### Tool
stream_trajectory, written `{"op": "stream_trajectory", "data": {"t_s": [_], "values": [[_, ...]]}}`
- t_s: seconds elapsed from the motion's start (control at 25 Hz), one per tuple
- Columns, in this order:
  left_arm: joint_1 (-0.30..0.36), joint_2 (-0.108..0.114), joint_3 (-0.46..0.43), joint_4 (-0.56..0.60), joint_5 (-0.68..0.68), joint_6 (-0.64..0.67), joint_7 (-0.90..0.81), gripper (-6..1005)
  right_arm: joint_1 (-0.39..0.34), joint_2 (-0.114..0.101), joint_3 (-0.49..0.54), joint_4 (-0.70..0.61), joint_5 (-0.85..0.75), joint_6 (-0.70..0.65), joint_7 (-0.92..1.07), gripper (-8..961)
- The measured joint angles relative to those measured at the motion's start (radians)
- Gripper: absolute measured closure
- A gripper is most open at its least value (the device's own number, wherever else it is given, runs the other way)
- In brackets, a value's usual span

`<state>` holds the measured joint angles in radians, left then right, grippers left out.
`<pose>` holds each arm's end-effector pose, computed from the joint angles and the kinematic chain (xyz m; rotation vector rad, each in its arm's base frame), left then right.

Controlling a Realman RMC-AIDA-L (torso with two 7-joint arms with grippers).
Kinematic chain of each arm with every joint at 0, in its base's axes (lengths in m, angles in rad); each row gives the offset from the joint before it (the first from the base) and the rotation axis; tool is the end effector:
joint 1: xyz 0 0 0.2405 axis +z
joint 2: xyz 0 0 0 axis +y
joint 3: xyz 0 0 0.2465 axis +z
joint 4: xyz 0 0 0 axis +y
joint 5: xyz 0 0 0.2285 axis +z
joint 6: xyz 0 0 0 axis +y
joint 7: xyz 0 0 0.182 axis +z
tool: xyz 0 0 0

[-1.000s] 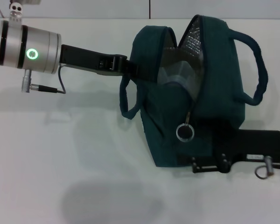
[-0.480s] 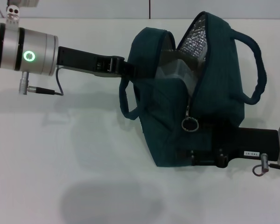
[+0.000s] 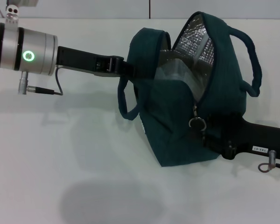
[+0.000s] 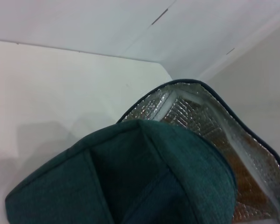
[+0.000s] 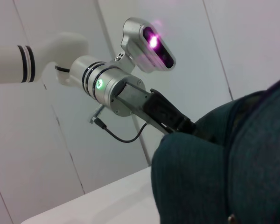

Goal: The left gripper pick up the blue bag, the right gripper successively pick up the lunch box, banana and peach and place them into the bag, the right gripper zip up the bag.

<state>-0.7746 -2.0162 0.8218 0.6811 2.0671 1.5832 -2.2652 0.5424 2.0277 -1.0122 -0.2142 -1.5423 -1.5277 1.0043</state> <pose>-0.1725 0.3983 -0.0245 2.6915 1.4689 0.5457 0.2450 0.3149 -0.0817 -2.7159 0.5512 0.9837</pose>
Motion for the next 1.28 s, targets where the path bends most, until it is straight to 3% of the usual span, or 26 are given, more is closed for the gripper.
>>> {"op": "stream_trajectory", "data": {"t_s": [0.24,0.56,1.0,1.16,1.28], "values": [[0.002,-0.003,-0.002,0.0,0.001,0.001,0.001,950,-0.018,-0.002,-0.004,0.004,0.001,0.0,0.005,699],[0.002,-0.005,0.001,0.0,-0.001,0.001,0.001,949,-0.036,-0.002,0.0,0.004,0.001,-0.003,0.001,916],[0.013,-0.005,-0.002,0.0,-0.004,0.002,0.001,949,-0.093,-0.01,0.004,-0.02,0.061,-0.026,-0.002,950],[0.016,-0.006,-0.002,0.0,-0.005,0.002,0.001,949,-0.154,-0.012,0.004,-0.074,0.149,-0.115,-0.04,950],[0.017,-0.006,-0.003,0.0,-0.004,0.001,0.002,949,-0.157,-0.009,-0.001,-0.081,0.195,-0.171,-0.08,950]]}}
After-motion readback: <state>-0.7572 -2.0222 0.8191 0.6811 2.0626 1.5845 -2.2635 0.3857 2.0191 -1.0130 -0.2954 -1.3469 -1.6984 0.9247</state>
